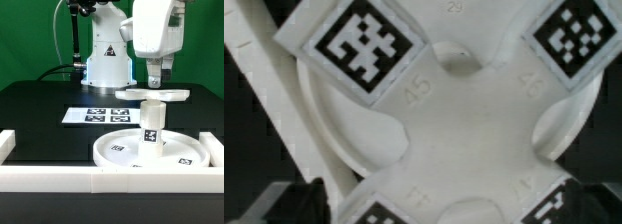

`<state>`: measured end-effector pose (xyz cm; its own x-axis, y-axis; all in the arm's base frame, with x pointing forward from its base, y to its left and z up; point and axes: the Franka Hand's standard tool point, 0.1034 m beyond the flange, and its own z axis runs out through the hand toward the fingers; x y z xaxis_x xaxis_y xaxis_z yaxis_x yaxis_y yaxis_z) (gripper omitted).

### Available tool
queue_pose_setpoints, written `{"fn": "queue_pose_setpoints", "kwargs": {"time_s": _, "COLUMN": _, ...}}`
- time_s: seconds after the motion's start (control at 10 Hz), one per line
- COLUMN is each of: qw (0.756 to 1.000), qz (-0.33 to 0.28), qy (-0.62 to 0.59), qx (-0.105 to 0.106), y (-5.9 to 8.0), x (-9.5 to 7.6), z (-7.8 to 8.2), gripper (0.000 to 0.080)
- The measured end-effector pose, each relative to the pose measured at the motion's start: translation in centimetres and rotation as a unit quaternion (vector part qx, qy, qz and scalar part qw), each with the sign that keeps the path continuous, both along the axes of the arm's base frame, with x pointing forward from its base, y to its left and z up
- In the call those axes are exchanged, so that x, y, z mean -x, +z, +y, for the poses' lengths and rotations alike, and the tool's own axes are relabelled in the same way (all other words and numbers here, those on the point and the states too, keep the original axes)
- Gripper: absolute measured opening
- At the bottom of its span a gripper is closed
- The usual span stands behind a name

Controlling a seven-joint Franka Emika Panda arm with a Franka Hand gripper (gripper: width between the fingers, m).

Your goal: Assemble round table

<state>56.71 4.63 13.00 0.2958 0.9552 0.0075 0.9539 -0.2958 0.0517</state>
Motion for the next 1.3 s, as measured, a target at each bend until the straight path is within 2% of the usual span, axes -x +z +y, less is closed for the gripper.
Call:
{"fn": "queue_pose_setpoints", "kwargs": {"time_s": 0.4, "qw": 1.0, "qz": 0.014, "qy": 0.019, "qx": 0.002, "y": -1.2, "x": 1.4, "z": -0.2, "gripper": 0.0649}}
{"fn": "queue_pose_setpoints", "kwargs": {"time_s": 0.8, "qw": 1.0, "qz": 0.016, "qy": 0.014, "qx": 0.004, "y": -2.0, "x": 1.3, "z": -0.4, "gripper": 0.0649}}
{"fn": "queue_pose_setpoints", "kwargs": {"time_s": 1.1, "qw": 1.0, "qz": 0.013, "qy": 0.011, "qx": 0.004, "y": -1.7, "x": 0.8, "z": -0.4, "gripper": 0.0649}}
{"fn": "queue_pose_setpoints", "kwargs": {"time_s": 1.3, "qw": 1.0, "qz": 0.016, "qy": 0.009, "qx": 0.005, "y": -2.1, "x": 0.9, "z": -0.6, "gripper": 0.0649}}
